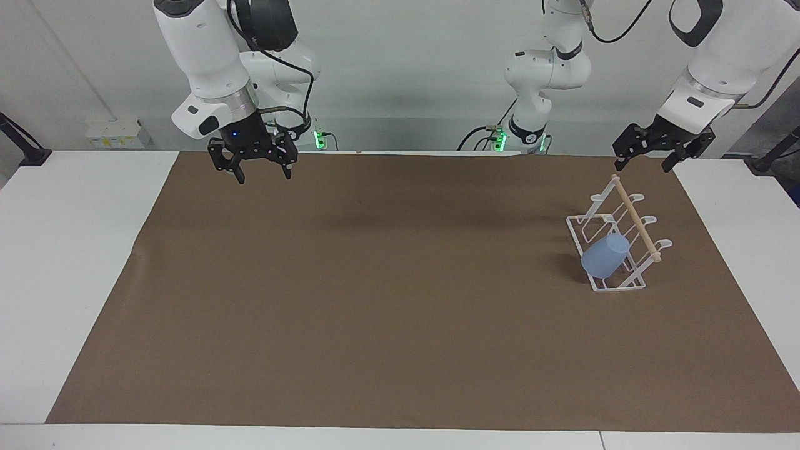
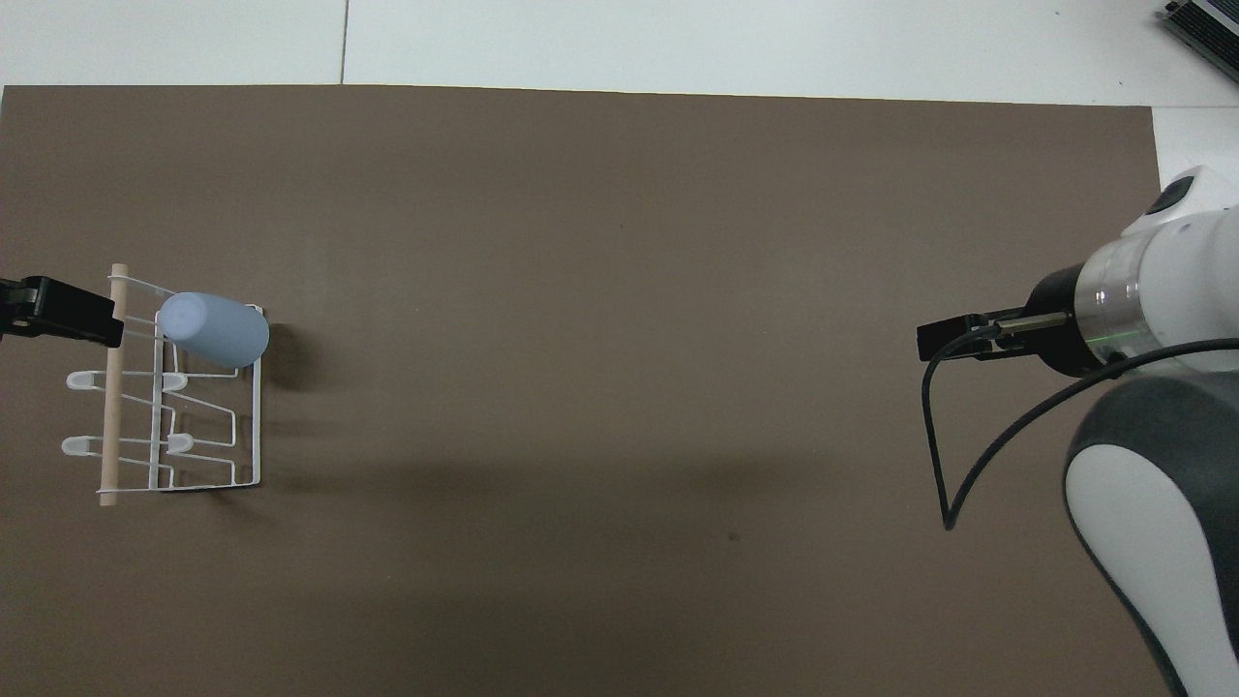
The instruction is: Hang cup on cup holder
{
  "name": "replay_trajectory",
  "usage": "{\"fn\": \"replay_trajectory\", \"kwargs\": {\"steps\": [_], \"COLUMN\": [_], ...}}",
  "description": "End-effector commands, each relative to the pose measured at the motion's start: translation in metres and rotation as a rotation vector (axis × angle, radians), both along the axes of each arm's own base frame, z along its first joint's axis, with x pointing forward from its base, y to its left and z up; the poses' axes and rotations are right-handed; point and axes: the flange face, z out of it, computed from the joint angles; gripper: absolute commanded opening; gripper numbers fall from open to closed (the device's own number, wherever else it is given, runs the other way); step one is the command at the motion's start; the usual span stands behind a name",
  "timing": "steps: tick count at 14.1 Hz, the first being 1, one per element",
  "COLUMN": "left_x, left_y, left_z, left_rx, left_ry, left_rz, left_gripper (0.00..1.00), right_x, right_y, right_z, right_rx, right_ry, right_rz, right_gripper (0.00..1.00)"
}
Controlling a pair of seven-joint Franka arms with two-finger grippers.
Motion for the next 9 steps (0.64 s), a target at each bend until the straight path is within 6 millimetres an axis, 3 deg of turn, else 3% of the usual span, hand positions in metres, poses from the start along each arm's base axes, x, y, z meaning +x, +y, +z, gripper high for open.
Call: {"fn": "replay_trajectory", "kwargs": {"steps": [1,9], "left_x": [-0.0091,-0.0015], "left_y": [-0.0018,-0.0091], "left_z": [0.0061,0.0119], "left_rx": [-0.017,-0.028], "left_ry": [-0.007,-0.060], "left_rz": [-0.001,-0.013], "left_gripper": [1.00,1.00], "right_x": [-0.0037,-0.0037], "right_y": [-0.0022,-0.0022], "right_z": [0.0000,0.0000], "right_rx": [0.019,0.019], "right_ry": [0.009,0.009], "right_rz": [0.000,0.000], "right_gripper": [1.00,1.00]}}
